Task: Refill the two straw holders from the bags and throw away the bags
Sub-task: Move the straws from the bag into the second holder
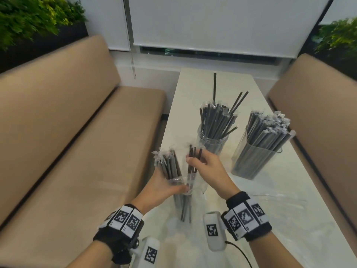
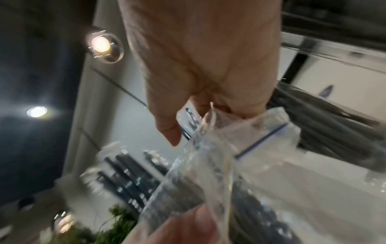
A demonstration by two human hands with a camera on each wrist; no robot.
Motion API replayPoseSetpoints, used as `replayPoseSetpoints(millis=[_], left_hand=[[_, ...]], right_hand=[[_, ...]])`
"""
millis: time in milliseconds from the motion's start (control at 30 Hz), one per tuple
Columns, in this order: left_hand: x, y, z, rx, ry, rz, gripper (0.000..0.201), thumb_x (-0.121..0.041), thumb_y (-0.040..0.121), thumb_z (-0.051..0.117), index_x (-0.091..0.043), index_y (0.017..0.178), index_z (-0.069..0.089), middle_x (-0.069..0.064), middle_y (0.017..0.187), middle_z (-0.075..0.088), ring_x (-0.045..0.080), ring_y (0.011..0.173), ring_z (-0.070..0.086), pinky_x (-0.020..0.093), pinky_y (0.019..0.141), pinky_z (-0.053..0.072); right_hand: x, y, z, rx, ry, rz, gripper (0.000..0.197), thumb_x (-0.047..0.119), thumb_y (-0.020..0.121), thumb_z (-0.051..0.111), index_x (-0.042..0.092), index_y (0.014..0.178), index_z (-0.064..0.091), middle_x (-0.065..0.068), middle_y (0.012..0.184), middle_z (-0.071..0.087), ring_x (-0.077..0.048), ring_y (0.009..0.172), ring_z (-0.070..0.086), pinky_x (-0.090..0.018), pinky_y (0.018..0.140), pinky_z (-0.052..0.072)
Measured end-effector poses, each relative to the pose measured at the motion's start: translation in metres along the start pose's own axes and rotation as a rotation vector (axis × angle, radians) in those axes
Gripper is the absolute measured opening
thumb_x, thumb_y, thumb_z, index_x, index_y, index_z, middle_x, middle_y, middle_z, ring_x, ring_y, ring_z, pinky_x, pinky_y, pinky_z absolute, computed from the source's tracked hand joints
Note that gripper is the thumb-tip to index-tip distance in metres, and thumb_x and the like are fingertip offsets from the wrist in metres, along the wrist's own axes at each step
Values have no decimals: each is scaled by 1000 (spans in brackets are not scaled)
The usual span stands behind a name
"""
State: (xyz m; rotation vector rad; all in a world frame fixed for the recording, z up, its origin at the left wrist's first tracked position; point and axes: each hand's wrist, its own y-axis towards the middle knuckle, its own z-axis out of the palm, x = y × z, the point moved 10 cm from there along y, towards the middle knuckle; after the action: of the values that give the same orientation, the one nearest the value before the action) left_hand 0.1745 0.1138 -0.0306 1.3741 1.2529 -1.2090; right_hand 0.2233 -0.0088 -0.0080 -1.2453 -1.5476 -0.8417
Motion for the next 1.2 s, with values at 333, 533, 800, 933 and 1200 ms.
replayPoseSetpoints(millis=[333, 533, 800, 933, 1200], left_hand=[[14, 5, 17, 55, 69, -30, 86, 5, 69, 79, -16, 138, 34, 3, 128, 54, -6, 112, 59, 18, 88, 54], [18, 4, -1, -34, -7, -56, 91, 1, 69, 79, -46, 131, 32, -1, 97, 47, 10, 87, 48, 22, 73, 53], [20, 6, -4, -52, 34, -60, 89, -26, 60, 84, -47, 133, 38, 7, 95, 51, 7, 84, 54, 29, 87, 50], [16, 8, -2, -27, 65, -66, 85, -34, 60, 84, -40, 135, 43, 17, 111, 54, 5, 85, 54, 39, 97, 49], [22, 9, 1, -3, -38, -199, 54, -25, 78, 80, -21, 126, 57, 6, 88, 67, 10, 63, 63, 27, 60, 56]], right_hand=[[28, -14, 37, -56, -126, -254, 34, 33, 74, 77, 24, 102, 62, -1, 102, 58, -20, 99, 60, -34, 88, 50], [22, -2, 7, -119, 43, -167, 19, 17, 81, 75, 14, 97, 66, 8, 86, 66, -1, 82, 64, -26, 81, 53], [17, 14, -17, -161, 180, -112, 27, 6, 78, 70, -1, 100, 57, -11, 78, 65, -20, 72, 65, -46, 76, 58], [32, 17, -22, -63, 98, -115, 25, 3, 84, 66, -12, 102, 56, -27, 84, 71, -18, 68, 71, -39, 73, 60], [155, 21, -110, -200, 147, -374, 10, 1, 90, 59, 9, 88, 54, -6, 72, 62, -18, 62, 64, -31, 66, 60]])
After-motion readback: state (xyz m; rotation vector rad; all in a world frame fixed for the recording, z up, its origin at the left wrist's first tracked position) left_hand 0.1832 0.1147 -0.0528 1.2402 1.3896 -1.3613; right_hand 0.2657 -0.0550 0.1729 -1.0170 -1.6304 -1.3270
